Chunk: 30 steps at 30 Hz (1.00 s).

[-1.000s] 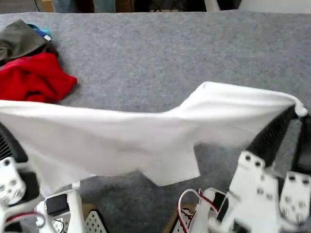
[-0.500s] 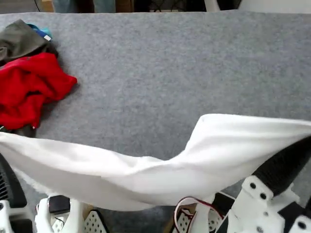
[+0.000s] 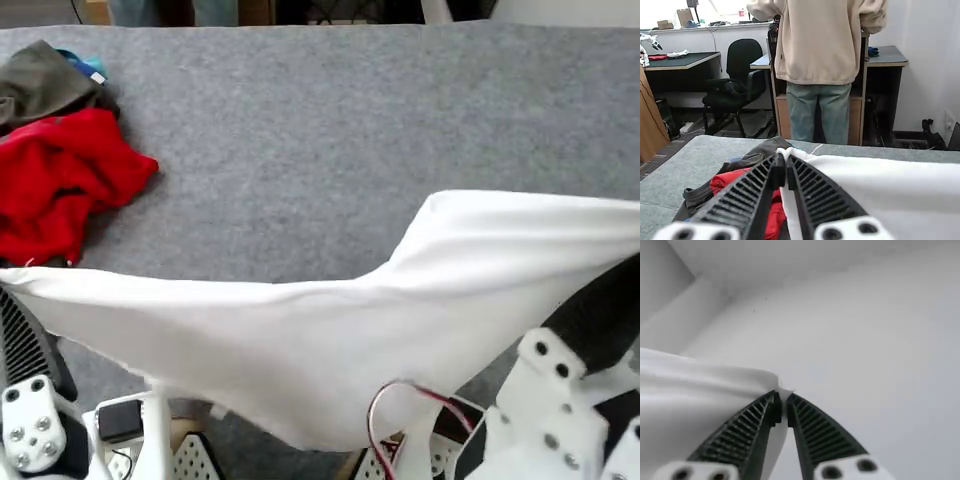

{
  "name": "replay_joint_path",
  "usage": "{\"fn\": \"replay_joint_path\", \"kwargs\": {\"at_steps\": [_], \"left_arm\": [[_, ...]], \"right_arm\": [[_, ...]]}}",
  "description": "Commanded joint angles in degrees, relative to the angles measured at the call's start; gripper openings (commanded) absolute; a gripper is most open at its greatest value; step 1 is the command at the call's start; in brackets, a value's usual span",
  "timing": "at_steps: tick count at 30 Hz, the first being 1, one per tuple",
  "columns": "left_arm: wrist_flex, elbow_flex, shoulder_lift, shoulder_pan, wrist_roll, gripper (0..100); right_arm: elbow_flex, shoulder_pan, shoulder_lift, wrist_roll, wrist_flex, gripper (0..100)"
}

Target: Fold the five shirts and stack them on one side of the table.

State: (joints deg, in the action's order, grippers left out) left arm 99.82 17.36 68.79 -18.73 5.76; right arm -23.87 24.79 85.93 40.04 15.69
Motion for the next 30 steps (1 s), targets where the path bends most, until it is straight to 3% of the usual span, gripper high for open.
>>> {"fn": "replay_joint_path", "kwargs": {"at_steps": [1,10,20,25,30], "left_arm": [[-1.3,-0.6,0.4,-0.3,0.3,3],[-2.3,3.3,2.0,-0.9,0.3,3],[0.6,2.9,2.1,-0.9,0.4,3],[-1.8,-7.0,1.7,-0.4,0.4,3],[-18.7,-30.2,2.0,-0.4,0.6,3]], "right_arm": [[3.5,0.4,-6.4,0.7,-8.9,1.5],[11.6,0.4,-11.8,0.3,-11.3,1.5],[10.0,0.4,-11.3,0.7,-9.6,1.5],[6.0,0.6,-11.3,0.7,-5.3,1.5],[-2.0,0.4,-11.8,0.7,-0.4,1.5]]}}
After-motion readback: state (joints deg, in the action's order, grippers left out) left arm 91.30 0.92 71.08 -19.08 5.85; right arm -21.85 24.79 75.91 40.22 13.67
